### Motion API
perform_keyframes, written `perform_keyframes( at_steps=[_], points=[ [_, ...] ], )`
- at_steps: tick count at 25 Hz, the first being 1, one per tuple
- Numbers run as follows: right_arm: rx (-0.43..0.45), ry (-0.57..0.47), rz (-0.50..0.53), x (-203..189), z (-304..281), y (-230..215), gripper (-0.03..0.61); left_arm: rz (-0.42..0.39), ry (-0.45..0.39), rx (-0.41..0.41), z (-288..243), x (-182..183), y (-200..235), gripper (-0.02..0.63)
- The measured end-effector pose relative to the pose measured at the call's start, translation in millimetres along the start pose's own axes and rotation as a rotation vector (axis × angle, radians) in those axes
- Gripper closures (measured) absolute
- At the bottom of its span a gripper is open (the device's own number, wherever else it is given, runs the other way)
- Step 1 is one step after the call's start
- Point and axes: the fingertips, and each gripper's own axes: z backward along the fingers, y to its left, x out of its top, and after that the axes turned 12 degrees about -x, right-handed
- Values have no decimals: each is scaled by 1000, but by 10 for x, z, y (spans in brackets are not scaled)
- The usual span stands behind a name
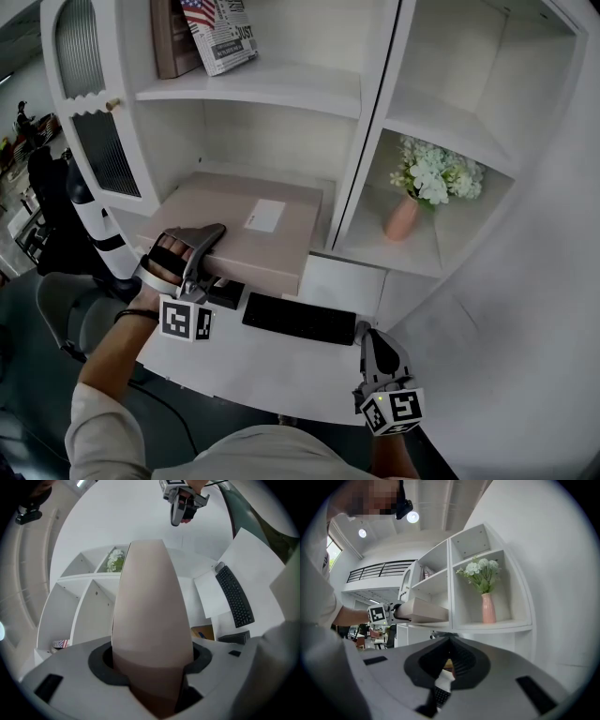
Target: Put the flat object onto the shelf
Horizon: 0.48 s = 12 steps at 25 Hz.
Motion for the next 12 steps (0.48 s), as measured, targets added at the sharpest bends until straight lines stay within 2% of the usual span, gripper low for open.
perform_keyframes(
  at_steps=[6, 12],
  points=[
    [-14, 13, -1, -54, -28, -72, 575, -4, 4, -10, -176, -43, -45, 339],
    [-21, 23, 3, -82, -68, -131, 575, -53, 18, -22, -342, -97, -126, 339]
  ],
)
